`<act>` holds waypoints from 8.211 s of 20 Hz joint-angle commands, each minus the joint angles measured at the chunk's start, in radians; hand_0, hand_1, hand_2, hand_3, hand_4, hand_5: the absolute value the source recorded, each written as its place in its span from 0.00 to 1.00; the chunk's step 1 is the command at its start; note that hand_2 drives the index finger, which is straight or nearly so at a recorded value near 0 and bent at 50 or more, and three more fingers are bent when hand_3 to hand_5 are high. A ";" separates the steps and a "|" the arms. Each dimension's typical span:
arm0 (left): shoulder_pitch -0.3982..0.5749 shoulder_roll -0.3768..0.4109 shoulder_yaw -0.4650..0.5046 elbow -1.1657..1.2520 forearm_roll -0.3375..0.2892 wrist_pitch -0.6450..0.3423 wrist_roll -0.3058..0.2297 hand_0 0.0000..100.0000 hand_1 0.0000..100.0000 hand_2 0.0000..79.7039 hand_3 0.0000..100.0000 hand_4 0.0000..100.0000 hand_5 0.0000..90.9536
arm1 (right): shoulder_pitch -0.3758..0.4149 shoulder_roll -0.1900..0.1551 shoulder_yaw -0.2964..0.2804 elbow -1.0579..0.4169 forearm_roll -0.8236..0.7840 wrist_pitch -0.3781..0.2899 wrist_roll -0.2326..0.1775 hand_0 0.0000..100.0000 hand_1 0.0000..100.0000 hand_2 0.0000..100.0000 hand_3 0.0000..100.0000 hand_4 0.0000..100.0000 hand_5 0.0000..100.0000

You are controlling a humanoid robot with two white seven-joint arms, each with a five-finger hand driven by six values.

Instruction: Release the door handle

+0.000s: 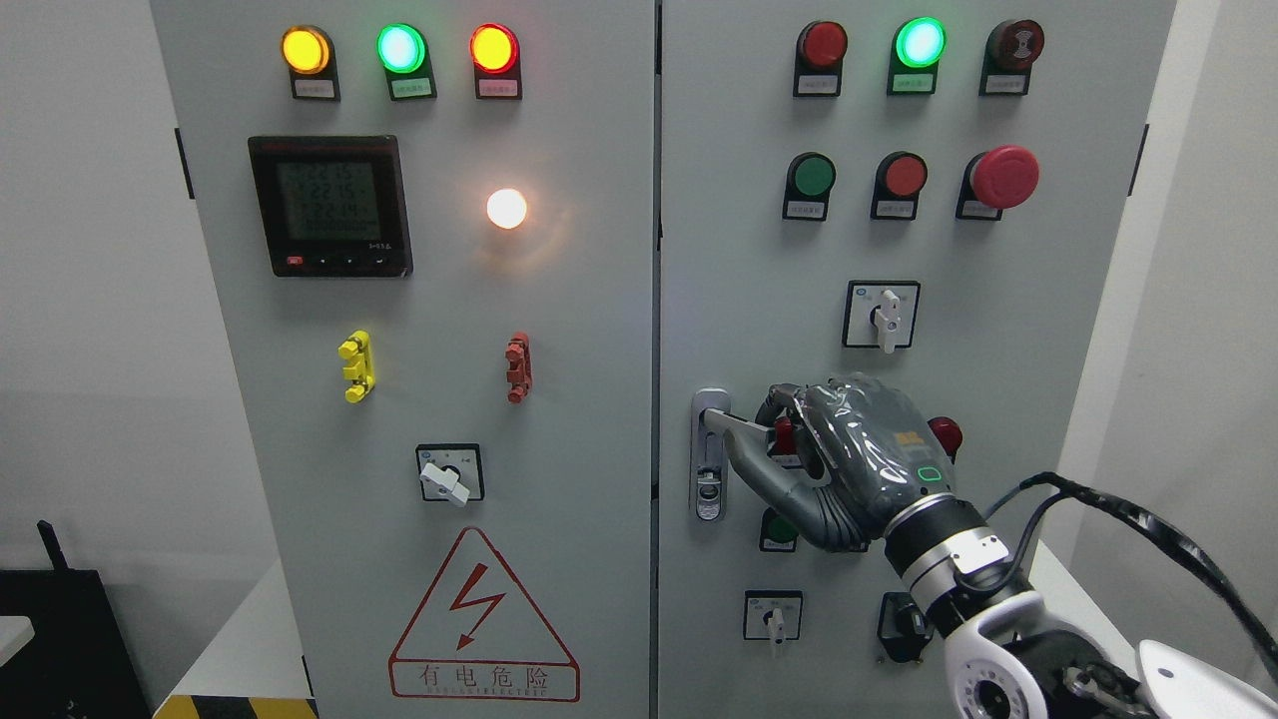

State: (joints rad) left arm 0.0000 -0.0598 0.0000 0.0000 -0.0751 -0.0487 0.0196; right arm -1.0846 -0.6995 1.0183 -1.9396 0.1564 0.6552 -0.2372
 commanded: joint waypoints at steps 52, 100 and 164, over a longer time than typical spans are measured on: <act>-0.003 0.000 0.002 0.009 0.000 0.000 -0.001 0.12 0.39 0.00 0.00 0.00 0.00 | 0.006 0.002 -0.003 -0.021 0.000 0.000 -0.002 0.45 0.04 0.63 1.00 1.00 1.00; -0.003 0.000 0.002 0.009 0.000 0.000 0.000 0.12 0.39 0.00 0.00 0.00 0.00 | -0.024 0.021 -0.007 -0.010 0.000 -0.002 -0.010 0.46 0.06 0.65 1.00 1.00 1.00; -0.003 0.000 0.002 0.009 0.000 0.000 0.000 0.12 0.39 0.00 0.00 0.00 0.00 | -0.054 0.156 -0.073 -0.004 0.133 -0.045 -0.165 0.44 0.21 0.65 1.00 0.97 1.00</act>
State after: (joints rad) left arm 0.0000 -0.0598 0.0000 0.0000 -0.0752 -0.0499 0.0194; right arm -1.1696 -0.5641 0.9912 -1.9228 0.2348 0.6093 -0.4008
